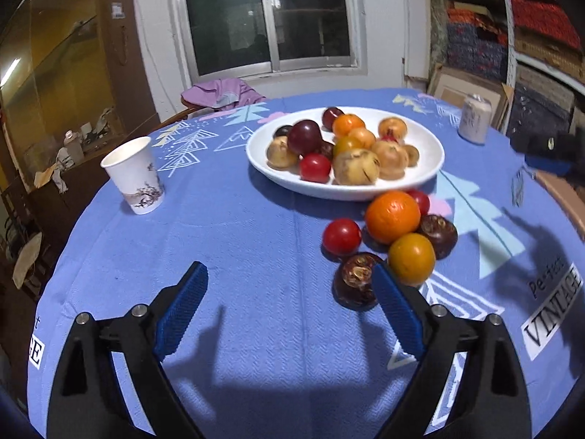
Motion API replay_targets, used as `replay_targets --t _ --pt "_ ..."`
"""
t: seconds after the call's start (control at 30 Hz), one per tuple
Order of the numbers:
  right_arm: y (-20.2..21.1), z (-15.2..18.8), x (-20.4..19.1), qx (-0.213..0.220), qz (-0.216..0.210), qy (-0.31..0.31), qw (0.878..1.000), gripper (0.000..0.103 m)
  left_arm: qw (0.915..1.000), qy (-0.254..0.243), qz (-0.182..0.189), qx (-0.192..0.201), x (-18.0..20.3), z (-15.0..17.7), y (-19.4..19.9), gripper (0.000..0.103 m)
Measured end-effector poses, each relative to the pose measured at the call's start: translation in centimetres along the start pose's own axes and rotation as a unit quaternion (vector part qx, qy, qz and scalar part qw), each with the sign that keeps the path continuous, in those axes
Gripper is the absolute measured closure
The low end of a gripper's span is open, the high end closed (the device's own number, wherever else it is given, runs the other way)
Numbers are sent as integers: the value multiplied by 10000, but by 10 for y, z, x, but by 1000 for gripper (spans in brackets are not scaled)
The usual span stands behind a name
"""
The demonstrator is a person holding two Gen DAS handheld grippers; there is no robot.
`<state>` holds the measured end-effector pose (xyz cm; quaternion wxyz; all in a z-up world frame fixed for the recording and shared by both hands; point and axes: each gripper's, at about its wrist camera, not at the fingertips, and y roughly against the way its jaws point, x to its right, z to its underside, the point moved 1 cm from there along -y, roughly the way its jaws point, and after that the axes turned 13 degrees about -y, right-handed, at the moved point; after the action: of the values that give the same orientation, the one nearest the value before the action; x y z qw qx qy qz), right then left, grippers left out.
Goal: Organize fruits
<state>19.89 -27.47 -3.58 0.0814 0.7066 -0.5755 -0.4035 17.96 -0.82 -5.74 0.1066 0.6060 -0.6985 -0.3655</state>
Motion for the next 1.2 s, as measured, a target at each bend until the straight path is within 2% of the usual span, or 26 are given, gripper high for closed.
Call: replay_targets --t 0.4,0.5,0.57,0.7,0.73,0.83,1.0,1.1,1.17,1.2 --pt "-2 4 -5 -52 31 110 9999 20 9976 -98 561 -392 10 -11 -29 14" --pt "-3 5 -4 -76 36 107 9999 19 9971 -33 543 -526 9 -14 -38 12" --pt "-4 6 -4 -95 56 122 9999 19 9976 22 354 -587 4 -14 -40 10" --pt "-4 8 -4 -108 52 130 9998 19 9966 -112 -496 -655 -12 -9 -35 11" --pt "-4 8 -5 -109 39 132 9998 19 9963 -43 -534 -670 -17 -6 -33 11" --pt "-3 10 -8 -124 -27 198 9997 19 9970 264 -391 -617 -30 -1 -30 11" --pt "-6 19 -23 -198 -113 583 9980 19 9986 68 -68 -516 -22 -5 -32 13" --pt "-6 25 -29 -194 -121 764 9968 19 9987 4 115 -491 -18 -8 -35 25" --pt "-7 26 -31 -218 -103 801 9965 19 9979 21 310 -575 -17 -8 -42 46" --pt "-8 26 -30 -233 -92 799 9965 19 9973 35 395 -621 -18 -8 -44 48"
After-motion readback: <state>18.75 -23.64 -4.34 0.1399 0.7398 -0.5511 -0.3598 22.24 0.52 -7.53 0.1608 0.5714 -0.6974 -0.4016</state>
